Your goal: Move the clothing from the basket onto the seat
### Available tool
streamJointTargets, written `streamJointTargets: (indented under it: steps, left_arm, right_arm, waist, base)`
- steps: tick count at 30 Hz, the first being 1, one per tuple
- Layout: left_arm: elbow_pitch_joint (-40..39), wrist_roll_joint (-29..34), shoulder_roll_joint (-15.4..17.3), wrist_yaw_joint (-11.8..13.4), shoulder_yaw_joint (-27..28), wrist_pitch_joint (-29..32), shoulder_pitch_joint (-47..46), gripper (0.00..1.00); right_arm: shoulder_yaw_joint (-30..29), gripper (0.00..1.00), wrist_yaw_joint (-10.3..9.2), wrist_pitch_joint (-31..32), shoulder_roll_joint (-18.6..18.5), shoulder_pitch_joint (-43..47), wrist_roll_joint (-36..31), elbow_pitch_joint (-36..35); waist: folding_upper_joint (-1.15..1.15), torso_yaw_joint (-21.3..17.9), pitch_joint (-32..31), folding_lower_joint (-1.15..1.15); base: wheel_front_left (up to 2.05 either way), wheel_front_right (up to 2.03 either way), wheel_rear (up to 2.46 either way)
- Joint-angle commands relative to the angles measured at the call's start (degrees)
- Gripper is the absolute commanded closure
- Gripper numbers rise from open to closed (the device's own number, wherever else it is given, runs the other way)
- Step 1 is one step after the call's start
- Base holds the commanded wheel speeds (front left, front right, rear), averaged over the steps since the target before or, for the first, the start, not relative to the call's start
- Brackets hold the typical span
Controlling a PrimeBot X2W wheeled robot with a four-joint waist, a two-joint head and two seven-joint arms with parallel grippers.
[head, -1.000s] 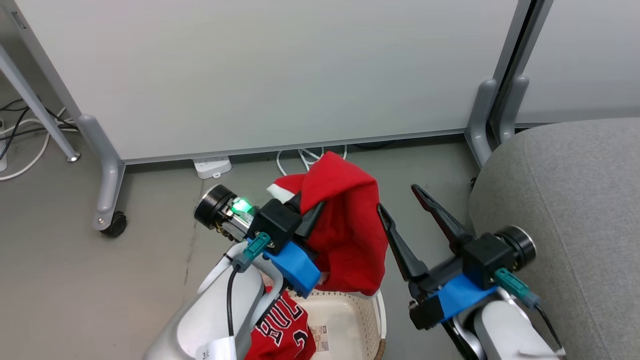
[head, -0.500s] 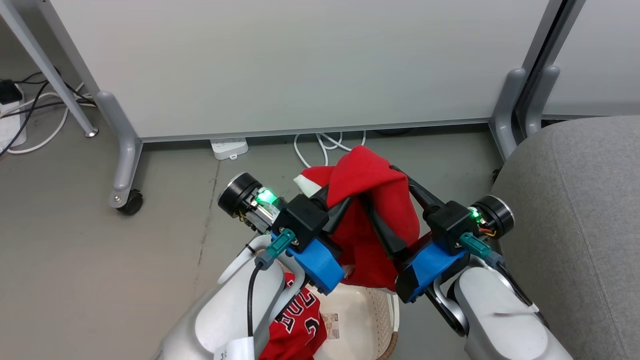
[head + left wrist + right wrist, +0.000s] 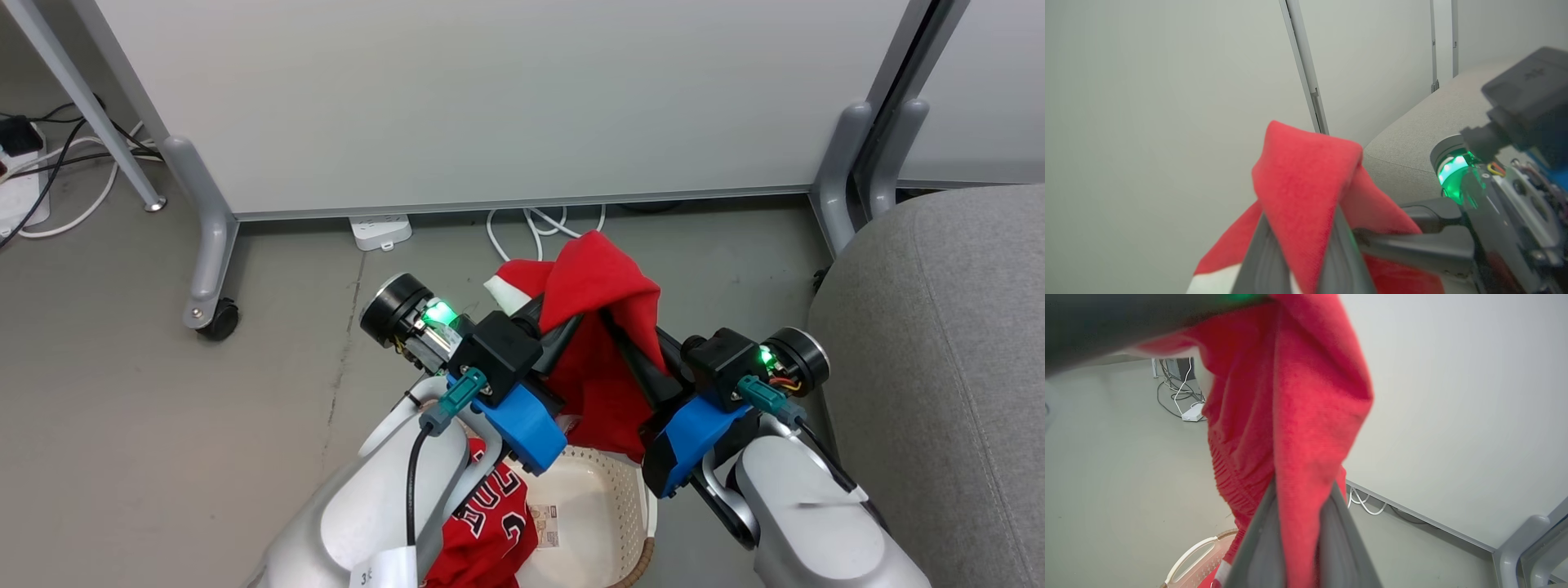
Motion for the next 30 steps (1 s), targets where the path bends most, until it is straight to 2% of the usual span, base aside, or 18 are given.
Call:
streamJointTargets:
  steps: [1, 20, 22, 30]
  left_arm:
    - [0.0, -0.3, 0.1, 0.0, 0.3, -0.2, -0.8, 1.0]
    - [0.4, -0.1, 0.3, 0.0, 0.8, -0.2, -0.6, 1.0]
    - [0.2, 0.2, 0.2, 0.0, 1.2, -0.2, -0.5, 0.0]
    - [1.0, 1.1, 0.0, 0.0, 1.8, -0.2, -0.3, 0.0]
  right_arm:
    - [0.1, 1.0, 0.01, -0.2, -0.1, -1.3, 0.3, -0.1]
    - [0.5, 1.0, 0.01, -0.2, -0.4, -1.3, 0.8, -0.3]
    - [0.5, 1.0, 0.01, -0.2, -0.4, -1.3, 0.9, -0.4]
    - [-0.5, 1.0, 0.01, -0.2, -0.6, -1.4, 1.2, -1.0]
  waist:
    - [0.0, 0.0, 0.0, -0.01]
    - [0.0, -0.3, -0.1, -0.01]
    - [0.0, -0.3, 0.0, -0.01]
    - [0.0, -0.8, 0.5, -0.01]
  base:
    - [0.0, 0.0, 0.0]
    - [0.0, 0.0, 0.0]
    - [0.0, 0.0, 0.0]
    - [0.0, 0.0, 0.0]
